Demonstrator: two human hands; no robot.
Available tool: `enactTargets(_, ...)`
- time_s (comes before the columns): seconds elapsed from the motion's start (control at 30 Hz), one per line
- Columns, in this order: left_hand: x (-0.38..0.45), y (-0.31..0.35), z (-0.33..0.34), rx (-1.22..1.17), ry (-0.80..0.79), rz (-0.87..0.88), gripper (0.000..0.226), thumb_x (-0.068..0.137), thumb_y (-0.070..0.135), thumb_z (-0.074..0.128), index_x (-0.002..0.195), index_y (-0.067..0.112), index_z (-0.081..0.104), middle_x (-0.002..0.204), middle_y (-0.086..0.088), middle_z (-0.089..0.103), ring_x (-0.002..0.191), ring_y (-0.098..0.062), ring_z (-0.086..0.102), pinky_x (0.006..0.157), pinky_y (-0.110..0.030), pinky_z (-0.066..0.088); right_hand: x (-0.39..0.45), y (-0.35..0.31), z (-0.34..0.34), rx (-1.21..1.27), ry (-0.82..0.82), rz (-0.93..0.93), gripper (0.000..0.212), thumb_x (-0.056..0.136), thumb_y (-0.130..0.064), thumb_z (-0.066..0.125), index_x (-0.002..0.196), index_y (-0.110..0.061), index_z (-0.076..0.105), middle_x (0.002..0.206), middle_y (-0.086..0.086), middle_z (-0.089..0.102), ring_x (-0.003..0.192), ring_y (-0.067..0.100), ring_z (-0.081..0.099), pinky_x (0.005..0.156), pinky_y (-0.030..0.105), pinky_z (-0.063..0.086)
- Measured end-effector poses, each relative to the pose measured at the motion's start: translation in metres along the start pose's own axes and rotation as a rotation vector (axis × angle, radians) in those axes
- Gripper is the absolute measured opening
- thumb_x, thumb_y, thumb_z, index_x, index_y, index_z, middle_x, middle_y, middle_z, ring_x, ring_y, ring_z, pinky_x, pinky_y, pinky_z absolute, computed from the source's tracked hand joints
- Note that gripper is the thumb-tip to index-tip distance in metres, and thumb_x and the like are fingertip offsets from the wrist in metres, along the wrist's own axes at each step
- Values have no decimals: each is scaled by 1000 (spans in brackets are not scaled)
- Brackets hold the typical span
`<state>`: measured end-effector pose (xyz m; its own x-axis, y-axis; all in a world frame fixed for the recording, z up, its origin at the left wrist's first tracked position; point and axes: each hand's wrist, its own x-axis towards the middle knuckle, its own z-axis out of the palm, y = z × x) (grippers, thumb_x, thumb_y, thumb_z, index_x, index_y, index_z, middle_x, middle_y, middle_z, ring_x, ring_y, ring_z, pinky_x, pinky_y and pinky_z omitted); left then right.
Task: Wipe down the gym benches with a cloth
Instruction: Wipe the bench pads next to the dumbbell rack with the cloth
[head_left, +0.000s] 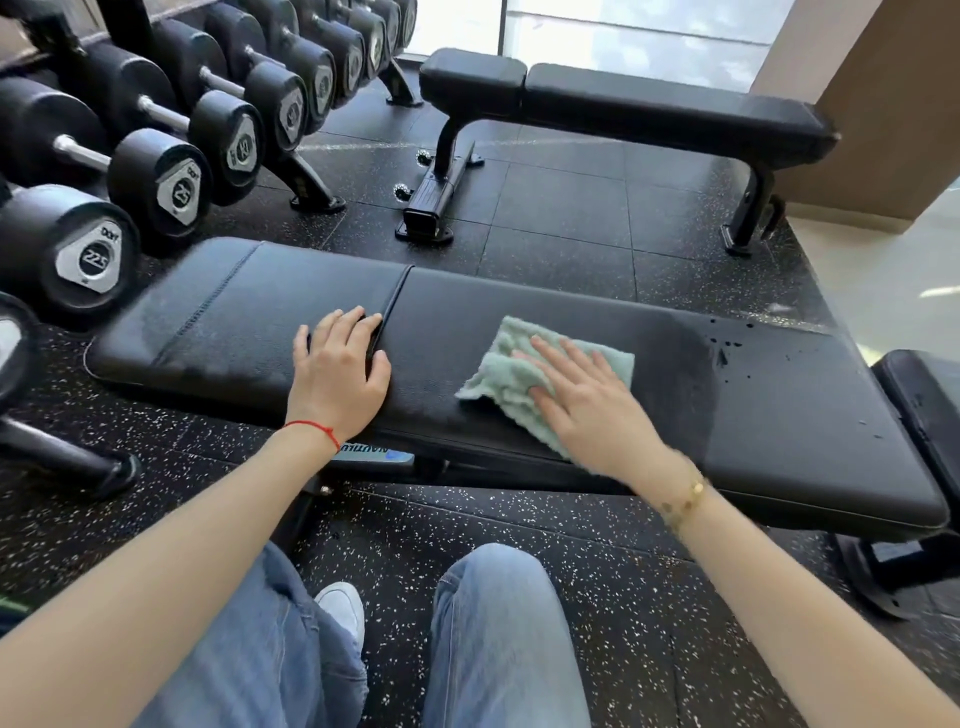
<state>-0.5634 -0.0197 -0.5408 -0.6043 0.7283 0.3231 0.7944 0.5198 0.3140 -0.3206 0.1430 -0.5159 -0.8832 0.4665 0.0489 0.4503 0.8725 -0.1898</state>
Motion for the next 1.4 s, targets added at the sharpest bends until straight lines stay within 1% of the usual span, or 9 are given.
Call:
enactTargets(0.13,1,4,2,16,27,-19,53,87,33,37,134,14,53,143,-7,50,137,-26,38,117,-53,18,68,27,-5,-24,-34,181,52,104,-43,23,155,-29,16,164,-7,7,151,22,1,121,42,-4)
enactTargets(0.23,1,5,3,18,40,-27,52,86,33,38,132,15,55,141,-7,52,136,-26,40,116,-52,19,103,16,-1,-64,-62,203,53,104,-44,20,155,-28,15,164,-5,7,151,26,-1,121,47,-7)
enactTargets(0.4,-1,3,1,12,53,-16,49,88,34,40,132,18,57,140,-5,54,136,-23,41,116,-49,20,70,-16,4,-62,-67,27,52,104,-45,22,154,-35,14,164,-7,6,151,25,-4,120,49,-7)
enactTargets(0.53,0,1,-1,4,57,-17,49,89,35,41,132,19,57,140,-4,54,135,-23,42,115,-49,21,2,-30,4,-37,-56,-114,54,100,-53,11,153,-43,11,162,-13,7,151,20,-4,122,46,-5)
enactTargets(0.67,-1,1,-2,-5,46,-18,49,89,35,41,132,19,57,141,-4,53,136,-23,41,116,-49,19,-29,10,-3,5,15,63,52,101,-50,22,152,-40,20,161,-14,15,151,17,6,123,43,4)
enactTargets(0.87,-2,-1,-2,-35,76,-12,44,90,30,48,131,17,57,141,-5,53,135,-23,41,116,-49,20,42,35,-9,-19,1,346,53,104,-44,24,154,-28,17,164,-6,8,151,22,2,121,46,-1)
enactTargets(0.97,-1,-2,-1,-50,80,-8,42,91,26,52,132,17,57,142,-6,53,136,-23,40,117,-49,19,41,28,-4,-32,8,368,54,104,-44,24,155,-27,17,164,-4,8,151,24,1,121,47,-5)
enactTargets(1.2,-2,11,-6,-131,39,-42,40,91,21,53,130,15,58,143,-6,51,138,-23,38,117,-51,14,-39,-1,3,-27,52,318,54,102,-47,21,153,-34,12,163,-9,8,151,19,-1,122,43,-6)
enactTargets(1.4,0,93,3,-196,-44,168,41,93,23,50,133,17,56,145,-2,49,140,-18,35,118,-48,14,-67,-4,6,-22,94,413,53,101,-50,15,151,-41,3,163,-12,5,151,14,-2,122,39,-7)
